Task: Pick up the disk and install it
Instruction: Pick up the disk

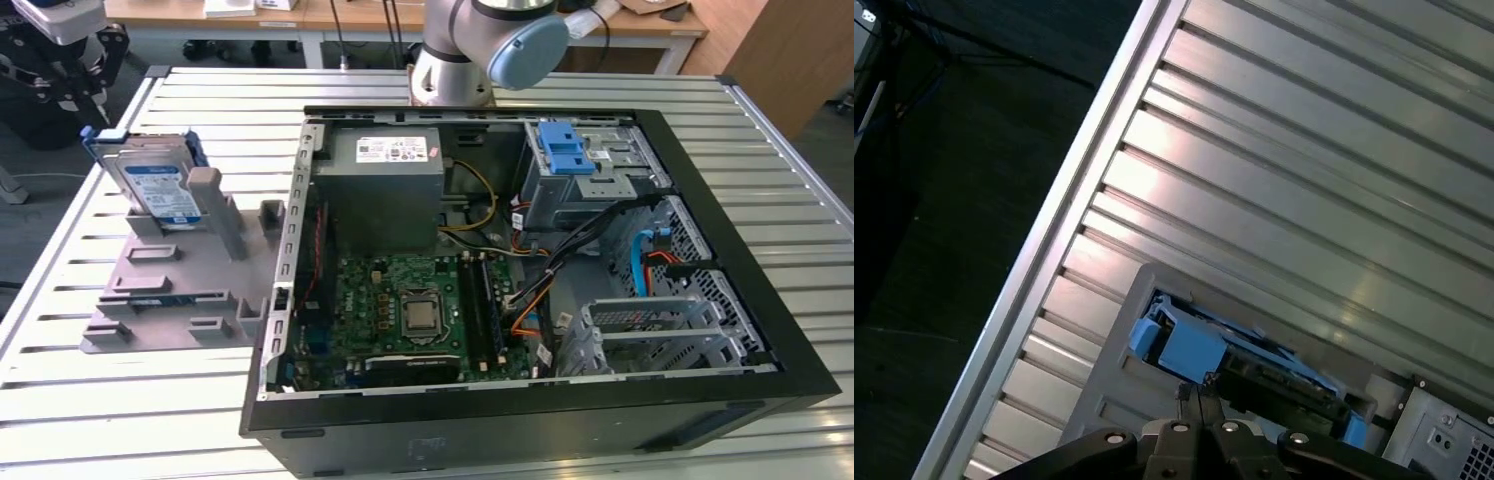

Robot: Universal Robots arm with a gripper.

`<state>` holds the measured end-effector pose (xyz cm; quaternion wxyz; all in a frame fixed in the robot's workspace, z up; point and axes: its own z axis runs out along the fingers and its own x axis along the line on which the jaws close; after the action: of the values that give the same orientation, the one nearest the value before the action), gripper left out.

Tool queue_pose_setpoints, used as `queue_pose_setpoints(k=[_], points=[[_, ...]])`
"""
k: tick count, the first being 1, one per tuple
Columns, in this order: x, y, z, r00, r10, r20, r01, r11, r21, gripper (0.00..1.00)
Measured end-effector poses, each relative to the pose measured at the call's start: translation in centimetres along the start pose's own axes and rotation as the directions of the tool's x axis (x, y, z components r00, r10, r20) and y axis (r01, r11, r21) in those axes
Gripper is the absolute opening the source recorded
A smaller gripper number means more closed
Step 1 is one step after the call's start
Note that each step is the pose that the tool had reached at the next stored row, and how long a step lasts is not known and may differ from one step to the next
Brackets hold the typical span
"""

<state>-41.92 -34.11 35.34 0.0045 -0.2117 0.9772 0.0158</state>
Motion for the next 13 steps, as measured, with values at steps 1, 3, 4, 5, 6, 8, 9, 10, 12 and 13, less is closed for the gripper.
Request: queue_pose_setpoints(k=[1,3,4,5,6,8,9,10,12,13], points=[[0.00,0.00,0.00,1.0000,0.000,0.0000,0.000,1.0000,0.0000,0.11],[0.00,0.00,0.00,1.0000,-0.001,-0.0001,0.001,1.0000,0.0000,0.11],[0.00,0.00,0.00,1.0000,-0.001,-0.0001,0.001,1.0000,0.0000,0.11],[0.00,0.00,0.00,1.0000,-0.002,-0.0001,0.002,1.0000,0.0000,0.11],[0.00,0.00,0.00,1.0000,-0.004,-0.0001,0.004,1.0000,-0.0001,0.11],[0.00,0.00,0.00,0.9999,-0.017,-0.0005,0.017,0.9999,-0.0003,0.11],[0.00,0.00,0.00,0.9996,-0.027,-0.0008,0.027,0.9996,-0.0004,0.11],[0.00,0.00,0.00,0.9992,-0.039,-0.0013,0.039,0.9992,-0.0006,0.11],[0.00,0.00,0.01,0.9978,-0.067,-0.0019,0.067,0.9978,-0.0011,0.11],[0.00,0.00,0.01,0.9966,-0.082,-0.0023,0.082,0.9966,-0.0013,0.11]])
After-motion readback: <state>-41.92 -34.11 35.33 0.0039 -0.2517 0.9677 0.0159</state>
